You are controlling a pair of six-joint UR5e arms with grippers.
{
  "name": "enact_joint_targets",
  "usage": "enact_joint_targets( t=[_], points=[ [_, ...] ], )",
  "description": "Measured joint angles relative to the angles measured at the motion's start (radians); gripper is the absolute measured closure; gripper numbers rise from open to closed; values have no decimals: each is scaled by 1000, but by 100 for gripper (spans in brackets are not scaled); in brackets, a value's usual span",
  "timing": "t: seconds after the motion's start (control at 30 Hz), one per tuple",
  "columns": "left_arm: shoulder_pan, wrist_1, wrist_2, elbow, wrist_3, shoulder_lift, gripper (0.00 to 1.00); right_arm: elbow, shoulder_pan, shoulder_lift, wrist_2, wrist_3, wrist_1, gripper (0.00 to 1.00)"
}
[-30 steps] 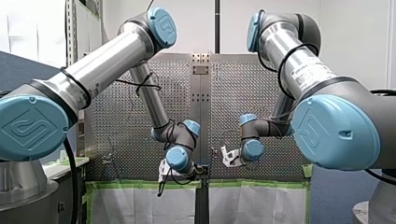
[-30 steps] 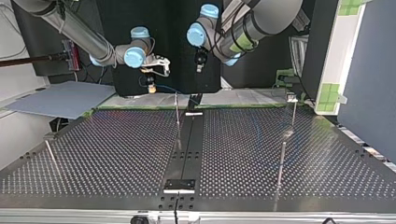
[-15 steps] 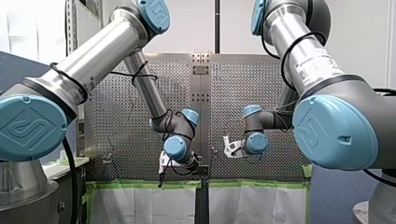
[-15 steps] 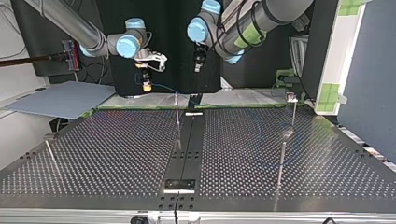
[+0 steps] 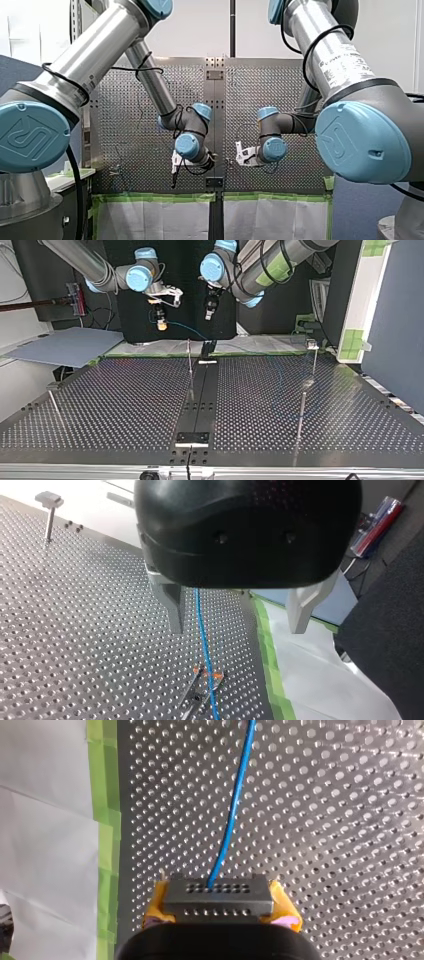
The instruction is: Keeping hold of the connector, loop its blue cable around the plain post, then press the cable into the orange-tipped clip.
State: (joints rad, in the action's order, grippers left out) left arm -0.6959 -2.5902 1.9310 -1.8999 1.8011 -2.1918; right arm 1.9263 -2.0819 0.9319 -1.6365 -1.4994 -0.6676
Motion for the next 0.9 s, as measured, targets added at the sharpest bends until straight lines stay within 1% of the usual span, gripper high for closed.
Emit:
enact_joint_targets(
  t=[0.17,0.3,0.4,0.5,0.57,0.63,0.7,0.9],
  points=[
    [-3,21,6,0,13,2,0,1,-6,-3,-1,-23,-1,100],
    [-3,28,19,0,28,2,0,1,-5,-5,1,-33,-2,100],
    [0,28,42,0,52,2,0,1,-7,-5,11,-43,-2,100],
    [3,32,68,0,78,1,0,1,-9,-6,32,-58,1,100],
    [6,41,78,0,94,1,0,1,-11,-6,40,-63,7,100],
    [10,52,76,0,107,0,0,1,-14,-6,44,-65,16,100],
    [17,68,65,0,125,-1,0,2,-16,-6,46,-66,27,100],
    [34,128,6,0,187,-2,0,9,-24,-6,47,-67,60,100]
  ],
)
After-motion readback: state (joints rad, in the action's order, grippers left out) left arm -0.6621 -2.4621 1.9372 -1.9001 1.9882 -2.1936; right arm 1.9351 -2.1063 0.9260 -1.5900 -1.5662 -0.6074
